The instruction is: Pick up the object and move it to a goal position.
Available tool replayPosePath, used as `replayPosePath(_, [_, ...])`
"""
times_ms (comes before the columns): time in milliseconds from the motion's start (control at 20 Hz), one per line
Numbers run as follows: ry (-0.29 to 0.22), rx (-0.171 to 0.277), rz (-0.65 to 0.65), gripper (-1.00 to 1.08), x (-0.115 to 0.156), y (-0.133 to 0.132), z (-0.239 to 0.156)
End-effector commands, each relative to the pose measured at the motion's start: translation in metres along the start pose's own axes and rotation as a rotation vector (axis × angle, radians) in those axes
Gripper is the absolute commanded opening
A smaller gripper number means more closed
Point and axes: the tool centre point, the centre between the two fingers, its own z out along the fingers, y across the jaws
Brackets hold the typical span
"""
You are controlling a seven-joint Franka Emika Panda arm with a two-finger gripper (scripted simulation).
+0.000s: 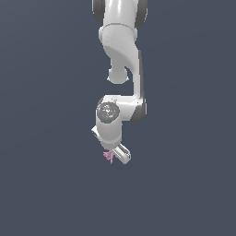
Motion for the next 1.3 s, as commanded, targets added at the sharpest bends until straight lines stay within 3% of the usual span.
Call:
replayPosePath(0, [0.0,0.0,0.0,-1.0,0.0,0.0,0.0])
replayPosePath(450, [0.0,0.0,0.0,-1.0,0.008,0.009,-0.004])
replayPosePath(1000, [0.0,0.0,0.0,-1.0,0.074,0.076,-0.037])
replayPosePath(1250, [0.0,0.0,0.0,-1.0,0.09,0.091,-0.044])
